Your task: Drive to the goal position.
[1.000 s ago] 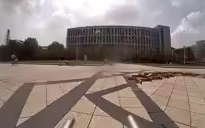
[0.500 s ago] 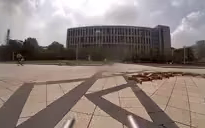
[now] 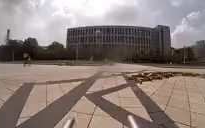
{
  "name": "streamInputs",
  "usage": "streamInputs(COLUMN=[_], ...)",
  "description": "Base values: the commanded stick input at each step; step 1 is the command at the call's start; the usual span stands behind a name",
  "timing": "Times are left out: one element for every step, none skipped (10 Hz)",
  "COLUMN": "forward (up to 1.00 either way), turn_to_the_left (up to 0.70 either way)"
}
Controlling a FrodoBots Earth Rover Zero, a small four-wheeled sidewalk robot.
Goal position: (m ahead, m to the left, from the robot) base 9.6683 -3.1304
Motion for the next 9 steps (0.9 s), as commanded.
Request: streamInputs(forward=[0.02,0.03,0.04,-0.03,-0.33,-0.62,-0.7,-0.19,0.6], turn_to_the_left=[0.0,0.0,0.0,0.0,0.0,0.0,0.0,0.0,0.0])
